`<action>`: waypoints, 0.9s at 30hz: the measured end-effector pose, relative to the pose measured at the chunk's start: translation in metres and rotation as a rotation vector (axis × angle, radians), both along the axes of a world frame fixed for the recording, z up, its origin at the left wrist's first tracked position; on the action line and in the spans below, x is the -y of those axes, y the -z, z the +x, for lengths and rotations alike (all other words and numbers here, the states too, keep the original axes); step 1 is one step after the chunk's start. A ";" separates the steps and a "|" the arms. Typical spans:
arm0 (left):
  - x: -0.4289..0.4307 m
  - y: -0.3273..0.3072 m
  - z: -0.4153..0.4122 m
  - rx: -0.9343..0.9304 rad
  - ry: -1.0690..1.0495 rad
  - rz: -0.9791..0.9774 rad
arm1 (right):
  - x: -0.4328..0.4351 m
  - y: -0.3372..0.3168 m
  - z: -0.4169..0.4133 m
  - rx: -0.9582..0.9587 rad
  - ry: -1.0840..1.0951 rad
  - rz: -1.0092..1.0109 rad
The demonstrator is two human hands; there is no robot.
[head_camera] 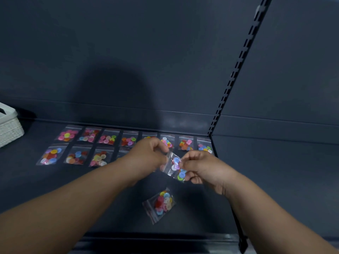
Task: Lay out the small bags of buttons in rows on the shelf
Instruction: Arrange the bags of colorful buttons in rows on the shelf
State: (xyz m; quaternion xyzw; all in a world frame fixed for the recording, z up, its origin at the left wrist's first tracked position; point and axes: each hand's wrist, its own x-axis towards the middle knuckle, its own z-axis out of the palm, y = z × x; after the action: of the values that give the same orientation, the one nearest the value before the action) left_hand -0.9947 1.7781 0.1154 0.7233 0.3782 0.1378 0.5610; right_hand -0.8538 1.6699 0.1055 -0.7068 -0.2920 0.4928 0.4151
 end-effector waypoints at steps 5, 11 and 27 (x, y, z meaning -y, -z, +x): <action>-0.009 0.020 -0.009 -0.221 0.094 0.431 | 0.003 0.012 0.000 0.369 0.070 -0.153; -0.014 0.035 -0.020 -0.398 0.241 0.785 | 0.012 0.021 0.002 1.166 -0.198 0.145; -0.015 0.043 -0.029 -0.470 0.328 0.800 | -0.018 0.049 -0.004 1.097 -0.372 0.276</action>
State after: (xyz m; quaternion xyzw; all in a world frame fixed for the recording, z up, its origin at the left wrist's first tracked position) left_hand -1.0232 1.7927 0.0728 0.9437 0.2930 0.0149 0.1529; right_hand -0.8580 1.6877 0.0567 -0.7347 -0.6442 0.0777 0.1981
